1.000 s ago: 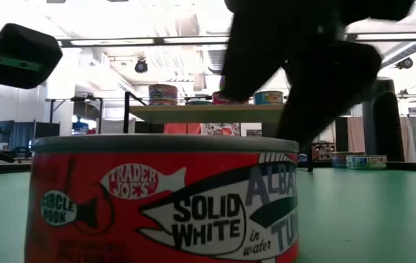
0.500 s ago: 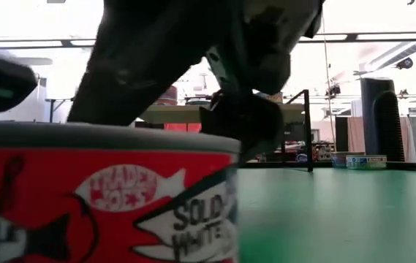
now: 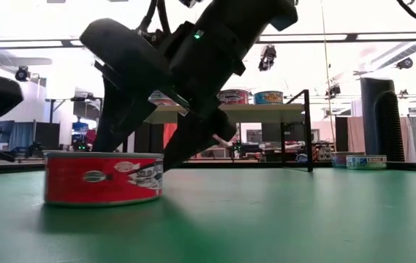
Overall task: Stack canned seafood by type on shelf
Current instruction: Stack the red tuna can on top of the red tuna can on the shelf
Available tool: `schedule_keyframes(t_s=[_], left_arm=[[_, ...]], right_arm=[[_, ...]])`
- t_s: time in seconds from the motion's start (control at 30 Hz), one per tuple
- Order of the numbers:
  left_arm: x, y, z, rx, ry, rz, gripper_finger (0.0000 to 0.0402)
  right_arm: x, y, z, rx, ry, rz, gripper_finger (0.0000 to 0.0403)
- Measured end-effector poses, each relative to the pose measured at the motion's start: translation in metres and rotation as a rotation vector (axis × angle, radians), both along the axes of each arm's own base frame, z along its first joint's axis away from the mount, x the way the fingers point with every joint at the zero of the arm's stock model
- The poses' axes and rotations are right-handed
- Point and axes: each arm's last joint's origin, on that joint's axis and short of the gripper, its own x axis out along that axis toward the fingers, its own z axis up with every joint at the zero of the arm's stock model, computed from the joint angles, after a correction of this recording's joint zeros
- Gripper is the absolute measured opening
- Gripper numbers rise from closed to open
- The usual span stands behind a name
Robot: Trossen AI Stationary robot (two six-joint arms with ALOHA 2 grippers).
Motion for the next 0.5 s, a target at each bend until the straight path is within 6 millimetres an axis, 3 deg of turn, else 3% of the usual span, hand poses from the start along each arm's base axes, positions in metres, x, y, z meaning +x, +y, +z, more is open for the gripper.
schedule_keyframes(t_s=[0.17,0.3,0.5], left_arm=[[-0.006,0.002,-0.002,0.049,0.028,0.027,0.0000],[-0.007,0.004,-0.002,0.070,0.028,0.027,0.0000],[-0.009,0.005,-0.003,0.064,0.028,0.102,0.0000]], right_arm=[[0.000,-0.002,0.014,-0.024,-0.016,0.114,0.0400],[-0.009,0.002,0.040,-0.101,-0.027,0.225,0.0400],[-0.057,-0.004,0.059,-0.290,0.224,0.100,0.0400]])
